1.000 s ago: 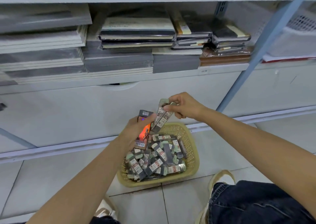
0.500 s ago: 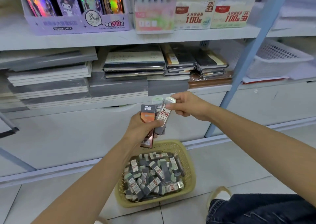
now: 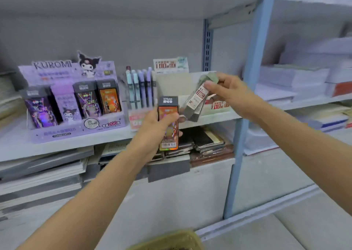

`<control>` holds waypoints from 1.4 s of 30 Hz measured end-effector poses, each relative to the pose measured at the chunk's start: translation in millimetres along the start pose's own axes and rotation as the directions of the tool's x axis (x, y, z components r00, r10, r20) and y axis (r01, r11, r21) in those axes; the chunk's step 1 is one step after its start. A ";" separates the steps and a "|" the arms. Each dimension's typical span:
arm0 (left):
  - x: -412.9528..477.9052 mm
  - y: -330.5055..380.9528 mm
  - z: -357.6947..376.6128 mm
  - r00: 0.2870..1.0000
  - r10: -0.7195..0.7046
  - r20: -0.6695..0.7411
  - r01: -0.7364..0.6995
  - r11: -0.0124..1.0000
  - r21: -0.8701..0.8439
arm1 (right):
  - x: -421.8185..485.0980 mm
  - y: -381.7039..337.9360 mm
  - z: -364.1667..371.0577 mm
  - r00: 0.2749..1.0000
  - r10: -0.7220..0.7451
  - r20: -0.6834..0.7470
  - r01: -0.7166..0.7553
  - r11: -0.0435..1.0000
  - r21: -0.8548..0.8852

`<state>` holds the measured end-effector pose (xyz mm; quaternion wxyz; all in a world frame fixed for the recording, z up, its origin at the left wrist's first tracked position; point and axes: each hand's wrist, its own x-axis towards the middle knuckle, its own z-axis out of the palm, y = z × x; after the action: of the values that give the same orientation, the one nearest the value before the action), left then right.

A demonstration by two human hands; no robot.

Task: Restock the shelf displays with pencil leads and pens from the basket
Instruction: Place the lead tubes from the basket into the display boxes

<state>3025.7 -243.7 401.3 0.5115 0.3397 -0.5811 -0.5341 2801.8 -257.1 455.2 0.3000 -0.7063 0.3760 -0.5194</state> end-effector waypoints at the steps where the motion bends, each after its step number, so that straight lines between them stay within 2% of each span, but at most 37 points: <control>1: 7.3 8.4 2.6 1.000 0.030 0.002 -0.030 0.999 0.036 | 8.8 -8.0 -12.9 0.998 -0.036 -0.054 0.035 0.999 -0.012; 4: 26.3 22.5 7.9 0.994 0.108 0.002 -0.107 0.977 0.186 | 33.5 -18.0 -45.3 0.974 -0.106 -0.202 0.092 0.993 -0.075; 7: 39.0 23.7 9.7 0.984 0.176 -0.016 -0.163 0.939 0.302 | 48.5 -6.1 -56.4 0.968 -0.093 -0.232 0.047 0.979 -0.197; 11: 51.4 22.0 7.7 0.977 0.211 -0.020 -0.192 0.922 0.335 | 53.4 18.2 -56.4 0.986 -0.033 -0.162 -0.025 0.939 -0.342; 16: 61.4 22.0 3.4 0.978 0.205 -0.043 -0.182 0.933 0.312 | 56.8 22.8 -64.3 0.995 -0.055 -0.088 0.015 0.918 -0.397; 18: 62.8 21.6 2.8 0.976 0.216 -0.035 -0.194 0.929 0.316 | 61.7 17.8 -68.8 0.993 -0.086 -0.083 0.048 0.921 -0.387; 22: 66.0 18.2 1.5 0.978 0.206 0.027 -0.199 0.888 0.414 | 81.6 10.5 -74.0 0.980 -0.117 -0.161 0.069 0.957 -0.281; 25: 67.2 13.9 -0.3 0.977 0.210 0.040 -0.205 0.871 0.447 | 95.3 17.5 -67.0 0.997 -0.040 -0.071 0.014 0.943 -0.332; 33: 64.8 18.2 -2.2 0.980 0.190 0.063 -0.200 0.911 0.361 | 110.8 43.0 -42.0 0.989 0.133 0.062 -0.095 0.903 -0.418; 36: 62.1 20.2 -2.7 0.982 0.172 0.071 -0.186 0.925 0.332 | 111.0 47.2 -34.2 0.997 0.053 -0.051 -0.070 0.892 -0.446; 40: 58.4 22.8 -5.5 0.985 0.156 0.071 -0.170 0.938 0.301 | 106.8 37.7 -32.0 0.979 -0.094 -0.181 -0.026 0.821 -0.570; 42: 55.4 24.3 -6.3 0.985 0.158 0.071 -0.171 0.952 0.253 | 99.9 23.4 -26.7 0.958 -0.183 -0.223 0.037 0.845 -0.534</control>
<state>3021.8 -292.7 437.0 0.4911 0.3402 -0.6845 -0.4178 2788.8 -354.7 494.4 0.0126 -0.7057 0.4983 -0.5034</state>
